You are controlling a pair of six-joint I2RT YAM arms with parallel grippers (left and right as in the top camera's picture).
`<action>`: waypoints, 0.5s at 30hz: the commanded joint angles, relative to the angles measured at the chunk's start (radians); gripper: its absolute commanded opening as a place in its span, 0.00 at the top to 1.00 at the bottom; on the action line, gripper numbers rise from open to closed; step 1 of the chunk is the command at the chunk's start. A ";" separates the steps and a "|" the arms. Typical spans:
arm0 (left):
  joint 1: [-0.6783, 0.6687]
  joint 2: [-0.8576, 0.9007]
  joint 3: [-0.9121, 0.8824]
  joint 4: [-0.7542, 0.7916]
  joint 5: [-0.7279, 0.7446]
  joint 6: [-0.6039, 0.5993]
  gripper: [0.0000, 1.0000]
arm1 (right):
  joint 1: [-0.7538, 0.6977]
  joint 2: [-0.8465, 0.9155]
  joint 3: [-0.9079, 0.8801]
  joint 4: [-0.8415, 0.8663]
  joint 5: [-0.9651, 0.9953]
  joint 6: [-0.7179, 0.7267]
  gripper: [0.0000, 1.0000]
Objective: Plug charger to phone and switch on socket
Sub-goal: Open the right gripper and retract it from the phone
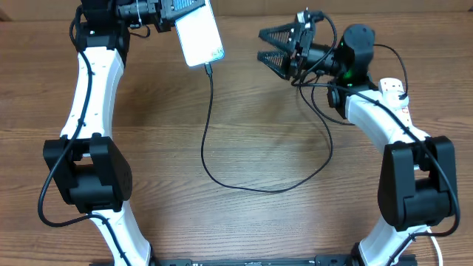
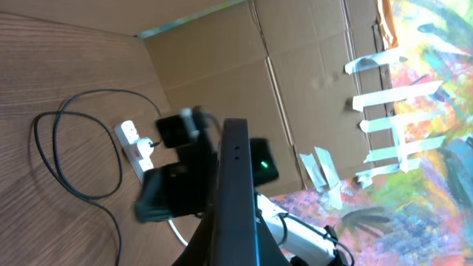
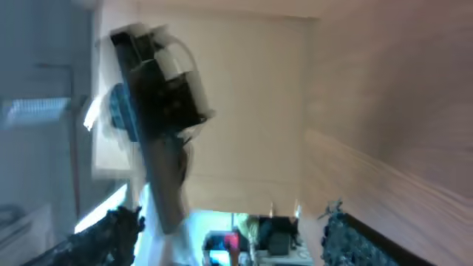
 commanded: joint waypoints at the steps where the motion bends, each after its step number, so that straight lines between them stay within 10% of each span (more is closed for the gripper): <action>1: -0.006 -0.028 0.008 0.002 0.005 0.064 0.96 | 0.000 -0.019 0.008 -0.203 0.000 -0.282 0.21; 7: -0.007 -0.028 0.008 -0.055 -0.011 0.115 0.96 | 0.000 -0.019 0.008 -0.763 0.204 -0.613 0.21; 15: -0.025 -0.028 0.008 -0.540 -0.180 0.497 0.96 | -0.029 -0.099 0.008 -1.112 0.489 -0.746 0.25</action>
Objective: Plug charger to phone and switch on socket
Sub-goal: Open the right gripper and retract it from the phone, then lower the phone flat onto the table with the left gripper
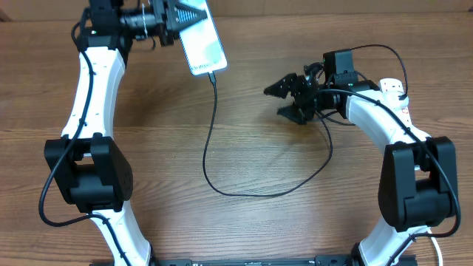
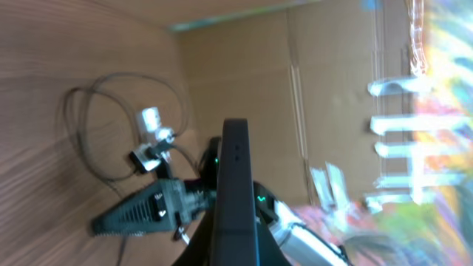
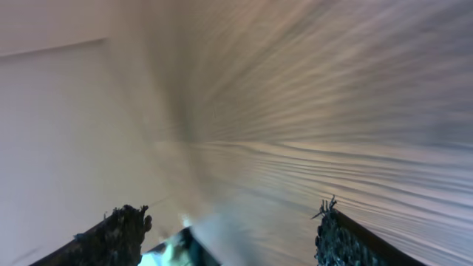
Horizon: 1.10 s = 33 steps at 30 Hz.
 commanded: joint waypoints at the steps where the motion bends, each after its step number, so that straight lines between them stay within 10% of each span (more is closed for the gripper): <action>1: -0.021 -0.028 0.007 -0.164 -0.119 0.257 0.96 | -0.032 -0.117 0.006 -0.082 0.196 -0.084 0.25; 8: -0.105 -0.028 -0.017 -0.494 -0.418 0.465 0.96 | -0.095 -0.385 0.006 -0.270 0.519 -0.087 0.24; 21: -0.317 -0.028 -0.252 -0.448 -0.789 0.409 0.96 | -0.101 -0.644 0.005 -0.459 0.735 -0.101 0.12; 33: -0.349 -0.028 -0.498 -0.268 -0.835 0.307 0.96 | -0.101 -0.644 0.005 -0.486 0.734 -0.101 0.12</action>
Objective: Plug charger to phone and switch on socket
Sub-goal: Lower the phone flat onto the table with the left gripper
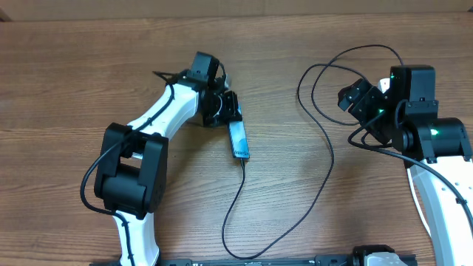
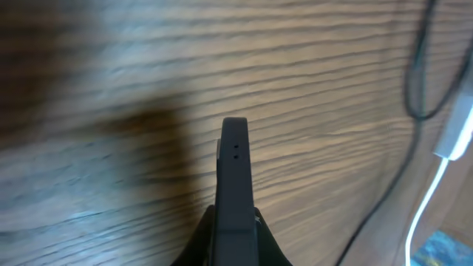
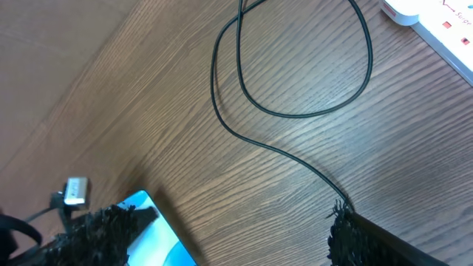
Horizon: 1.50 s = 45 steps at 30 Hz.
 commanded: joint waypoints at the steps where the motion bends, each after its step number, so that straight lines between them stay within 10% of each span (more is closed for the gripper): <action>1: 0.001 -0.028 -0.045 0.025 -0.006 -0.035 0.96 | -0.001 -0.008 0.007 0.000 0.017 -0.005 0.12; 45: -0.005 -0.028 -0.094 0.027 -0.039 -0.042 0.76 | -0.001 -0.008 0.007 -0.007 0.017 -0.005 0.12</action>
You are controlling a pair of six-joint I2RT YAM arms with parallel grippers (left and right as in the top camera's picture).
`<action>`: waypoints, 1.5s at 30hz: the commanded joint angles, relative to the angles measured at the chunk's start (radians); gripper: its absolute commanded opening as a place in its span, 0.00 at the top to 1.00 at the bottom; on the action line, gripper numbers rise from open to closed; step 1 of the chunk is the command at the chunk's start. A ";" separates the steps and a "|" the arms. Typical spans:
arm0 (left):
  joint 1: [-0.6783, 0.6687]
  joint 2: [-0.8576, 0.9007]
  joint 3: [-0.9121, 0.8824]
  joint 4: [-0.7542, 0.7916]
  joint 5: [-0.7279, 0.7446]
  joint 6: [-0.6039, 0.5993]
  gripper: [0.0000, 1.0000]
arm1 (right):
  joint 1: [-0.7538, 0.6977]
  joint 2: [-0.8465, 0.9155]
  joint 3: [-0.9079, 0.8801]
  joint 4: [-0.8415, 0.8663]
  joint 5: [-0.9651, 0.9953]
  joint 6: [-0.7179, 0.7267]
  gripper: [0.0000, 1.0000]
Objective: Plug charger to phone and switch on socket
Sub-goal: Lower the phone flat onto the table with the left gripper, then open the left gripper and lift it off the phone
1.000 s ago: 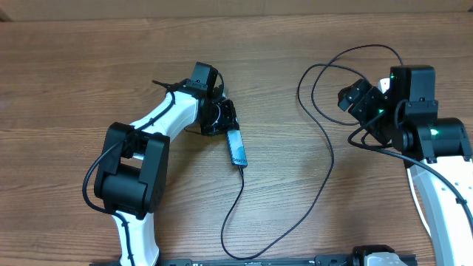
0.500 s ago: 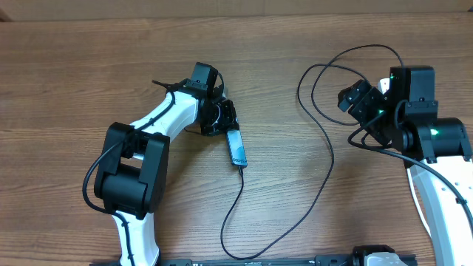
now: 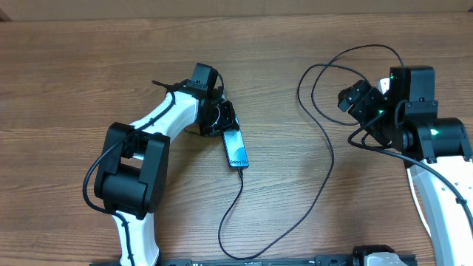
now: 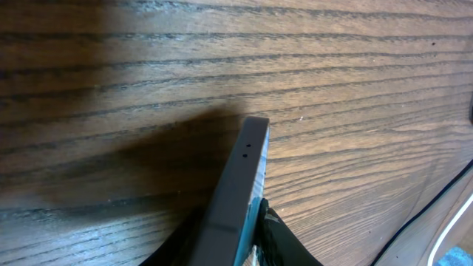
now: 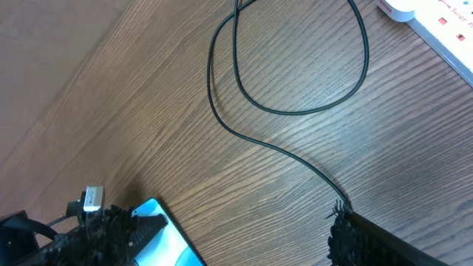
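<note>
The phone [image 3: 236,150] rests on the wooden table with its blue screen tilted upward. My left gripper [image 3: 225,124] is shut on its upper end. In the left wrist view the phone [image 4: 240,185] shows edge-on, leaning, between the fingers [image 4: 284,240]. A black charger cable [image 3: 327,155] is plugged into the phone's lower end, loops across the table and runs up to the white power strip [image 5: 436,22]. My right gripper [image 3: 355,100] hangs open near the strip, holding nothing. The phone [image 5: 170,240] also shows at the lower left of the right wrist view.
The cable makes a wide loop [image 5: 295,74] on the table [image 3: 74,89] left of the strip, and a second bend [image 3: 244,251] near the front edge. A cardboard wall lines the back edge.
The phone stood on its thin edge and now leans over with more of its screen showing. My left gripper remains shut on it. The right arm has not moved.
My left gripper first held the plugged-in phone high at the back left, with my open right gripper close by. Then the right gripper was lower, over the middle. Later the phone stood on edge on the table and the right arm was by the strip. Now the phone leans flatter.
</note>
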 commanded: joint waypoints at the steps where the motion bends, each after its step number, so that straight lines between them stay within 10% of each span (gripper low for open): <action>1: -0.005 -0.028 -0.005 -0.001 0.003 -0.010 0.76 | -0.001 -0.008 0.007 0.004 0.014 -0.005 0.12; 12: -0.005 -0.028 -0.005 -0.002 0.003 -0.010 0.76 | -0.001 -0.008 0.007 0.001 0.014 -0.005 0.12; 39: -0.005 -0.028 -0.005 -0.019 -0.045 -0.009 0.00 | -0.001 -0.008 0.007 -0.003 0.014 -0.005 0.12; 45: 0.023 -0.047 0.045 -0.097 -0.122 0.110 0.00 | -0.001 -0.008 0.007 -0.009 0.018 -0.016 0.12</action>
